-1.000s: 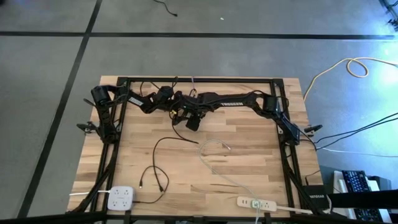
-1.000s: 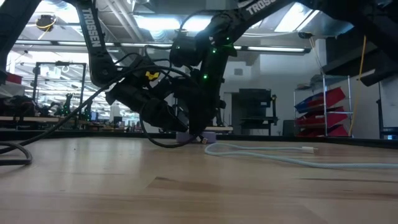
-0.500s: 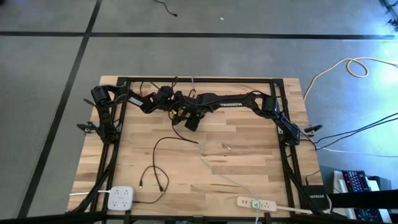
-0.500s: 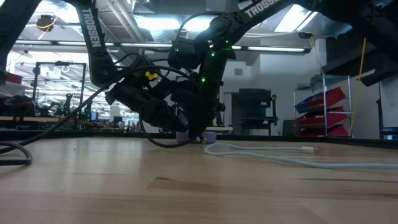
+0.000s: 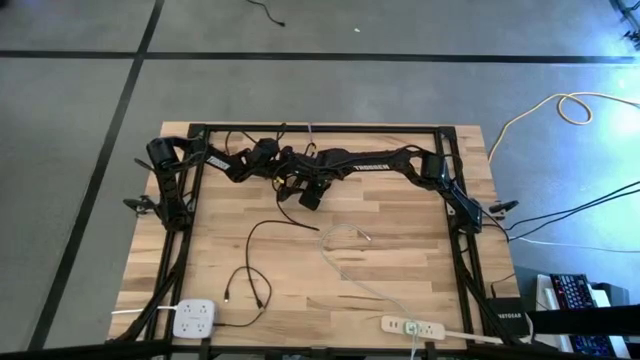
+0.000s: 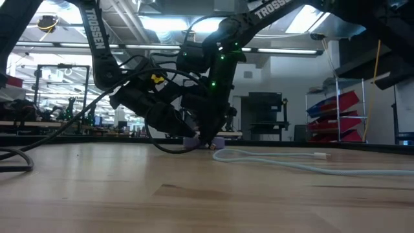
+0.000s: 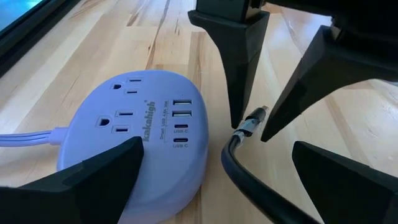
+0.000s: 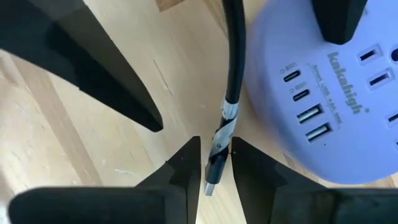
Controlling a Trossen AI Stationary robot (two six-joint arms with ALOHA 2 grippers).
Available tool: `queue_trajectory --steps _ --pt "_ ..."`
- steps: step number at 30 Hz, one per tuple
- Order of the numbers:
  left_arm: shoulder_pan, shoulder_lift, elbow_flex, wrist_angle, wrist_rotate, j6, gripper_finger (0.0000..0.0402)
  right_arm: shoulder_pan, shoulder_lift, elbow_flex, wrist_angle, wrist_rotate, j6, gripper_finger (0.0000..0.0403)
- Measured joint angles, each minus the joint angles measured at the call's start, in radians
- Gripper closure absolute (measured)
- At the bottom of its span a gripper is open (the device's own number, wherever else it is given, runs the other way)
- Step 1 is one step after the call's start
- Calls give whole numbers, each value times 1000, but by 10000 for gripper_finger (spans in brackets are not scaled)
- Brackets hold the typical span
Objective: Insert USB
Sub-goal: Insert the black usb cable into the purple outlet extension
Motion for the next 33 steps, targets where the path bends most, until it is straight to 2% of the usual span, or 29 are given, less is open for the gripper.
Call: queue_trajectory --steps 6,17,23,31,33 --pt "0 0 0 0 0 -9 2 0 0 0 9 0 15 352" --pt "0 0 0 0 0 -12 2 2 14 0 24 -5 15 355" --pt "0 0 0 0 0 -12 2 2 14 0 23 16 15 391" --pt "0 0 0 0 -1 -12 2 1 14 3 -7 7 29 398" --pt "0 0 0 -3 -1 -14 2 6 14 8 -28 37 47 399"
